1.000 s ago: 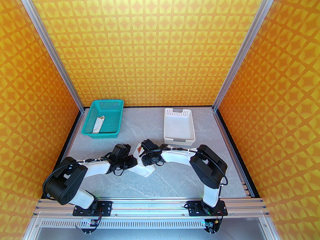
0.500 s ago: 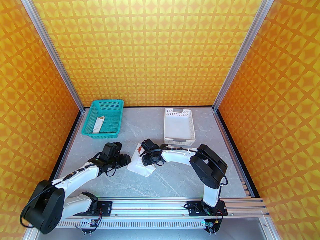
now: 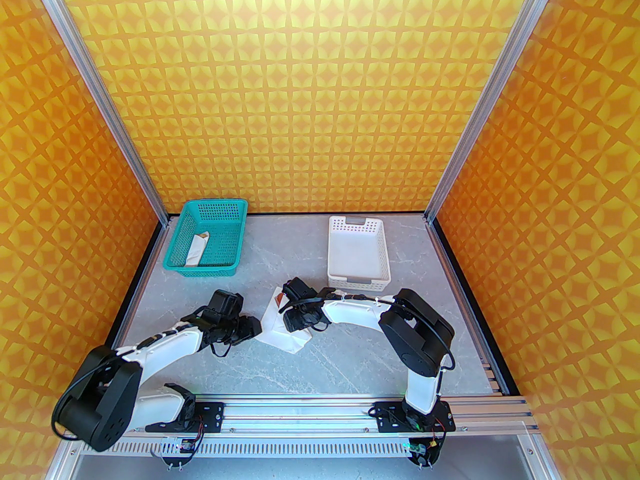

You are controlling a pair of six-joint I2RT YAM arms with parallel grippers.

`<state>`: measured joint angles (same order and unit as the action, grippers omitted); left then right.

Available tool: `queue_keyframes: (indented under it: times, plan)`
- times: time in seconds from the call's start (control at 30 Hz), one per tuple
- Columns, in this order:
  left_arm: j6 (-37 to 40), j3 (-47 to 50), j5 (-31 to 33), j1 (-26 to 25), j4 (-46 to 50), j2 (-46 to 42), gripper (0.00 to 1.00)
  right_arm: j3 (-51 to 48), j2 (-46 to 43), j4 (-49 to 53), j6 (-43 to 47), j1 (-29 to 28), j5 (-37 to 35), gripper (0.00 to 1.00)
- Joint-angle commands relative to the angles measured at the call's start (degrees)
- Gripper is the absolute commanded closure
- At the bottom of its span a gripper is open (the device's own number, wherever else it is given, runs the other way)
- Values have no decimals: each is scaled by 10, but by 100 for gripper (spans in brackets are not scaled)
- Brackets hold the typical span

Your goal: Place the utensils on the paper napkin and roll it up

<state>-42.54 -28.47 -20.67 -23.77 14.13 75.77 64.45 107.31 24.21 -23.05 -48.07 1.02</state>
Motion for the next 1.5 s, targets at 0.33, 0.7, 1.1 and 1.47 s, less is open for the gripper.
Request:
queue_keyframes:
  times: [0.33, 0.7, 1.1, 1.47]
  plan:
    - [-22, 10, -43, -7, -66, 12, 83, -23, 45, 51, 7, 3, 7, 52]
    - [-31, -38, -70, -18, -75, 20, 91, -23, 44, 51, 7, 3, 9, 52]
    - [-37, -89, -75, -43, -108, 89, 93, -21, 42, 51, 6, 1, 14, 52]
    - [-40, -115, -87, -51, -151, 161, 96, -21, 45, 48, 5, 0, 16, 52]
